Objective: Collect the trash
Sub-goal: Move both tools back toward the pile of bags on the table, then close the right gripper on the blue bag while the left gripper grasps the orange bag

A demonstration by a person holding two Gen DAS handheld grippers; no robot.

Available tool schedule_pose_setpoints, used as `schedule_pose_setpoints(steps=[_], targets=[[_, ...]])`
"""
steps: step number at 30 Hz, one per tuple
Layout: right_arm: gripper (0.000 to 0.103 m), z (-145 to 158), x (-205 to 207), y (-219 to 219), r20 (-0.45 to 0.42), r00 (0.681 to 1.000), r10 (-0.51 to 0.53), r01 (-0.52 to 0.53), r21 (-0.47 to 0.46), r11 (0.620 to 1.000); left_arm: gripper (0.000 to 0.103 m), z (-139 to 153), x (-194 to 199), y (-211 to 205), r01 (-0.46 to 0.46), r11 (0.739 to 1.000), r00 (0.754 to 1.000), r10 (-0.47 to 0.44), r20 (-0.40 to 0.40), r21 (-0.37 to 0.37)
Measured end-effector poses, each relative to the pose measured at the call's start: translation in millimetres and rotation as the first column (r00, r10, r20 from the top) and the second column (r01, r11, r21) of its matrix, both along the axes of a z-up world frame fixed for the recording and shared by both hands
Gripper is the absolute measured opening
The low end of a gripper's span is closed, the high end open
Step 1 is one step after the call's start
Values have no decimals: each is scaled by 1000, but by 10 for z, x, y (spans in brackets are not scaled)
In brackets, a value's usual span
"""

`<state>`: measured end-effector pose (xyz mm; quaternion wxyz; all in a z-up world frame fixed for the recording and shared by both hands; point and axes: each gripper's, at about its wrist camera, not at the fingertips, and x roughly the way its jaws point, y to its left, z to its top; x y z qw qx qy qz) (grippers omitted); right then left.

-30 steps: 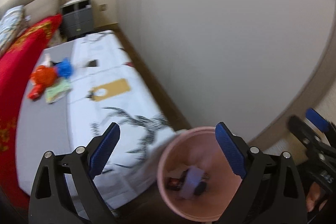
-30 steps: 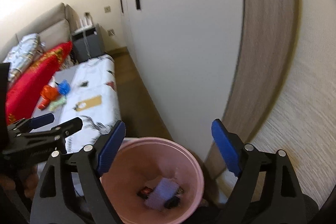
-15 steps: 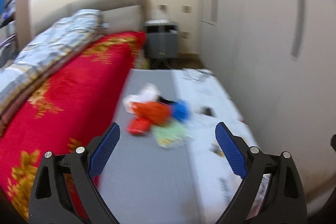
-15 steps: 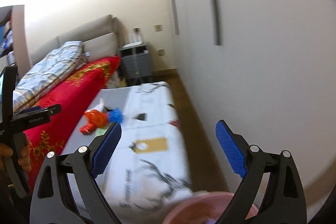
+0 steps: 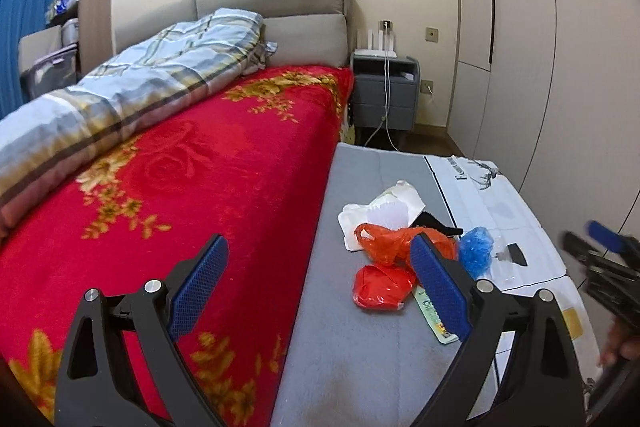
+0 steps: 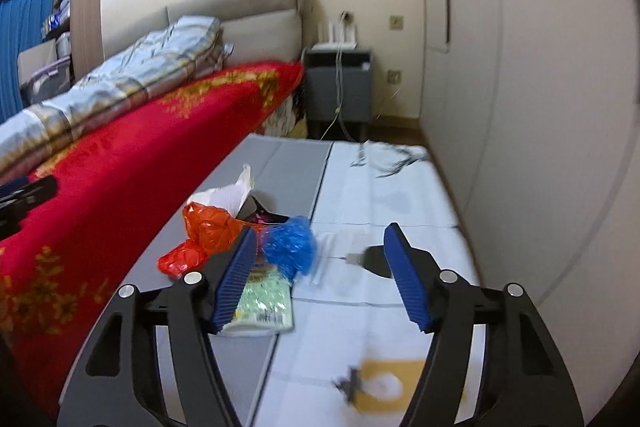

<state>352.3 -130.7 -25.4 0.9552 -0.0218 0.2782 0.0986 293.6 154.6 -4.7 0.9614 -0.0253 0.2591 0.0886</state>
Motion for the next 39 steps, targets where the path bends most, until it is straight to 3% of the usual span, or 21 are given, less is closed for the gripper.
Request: schedule_pose_setpoints(steps=[5,10,15,18,20,22,29,39], targets=[[58,-395,496,234,-70,998,3,-4,-11,1000,89,-201,114,21,13,999,1000,-13,-4,29],[58,-610,807,344,-121,993,-6,4,-20,1000,89,-290,202,161,3,998,1000,-5,-28,-62],[57,-773,993,419,-148,989,-3,-3,-36,999,89,-315,193,207,-2,996,1000,0,-13,-86],[36,-864,1028,443,-175,984,19,-26,-37,999,89,-344,209,213,1,996,1000,-2,-17,-90],[9,-917,1010,464,-183,982,44,-53,-46,998,89,-354,211,219,-1,996,1000,-1,-18,-90],[2,-939,962,475,-171,984,54,-64,-56,996,89,-358,211,226,-2,996,1000,1,-19,-92],[0,-772,785,425,-73,996,54,-58,-45,997,89,-361,207,226,-7,996,1000,5,-16,-87],[1,-63,12,50,40,998,56,-57,5,998,89,-338,221,110,20,992,999,-15,46,-127]])
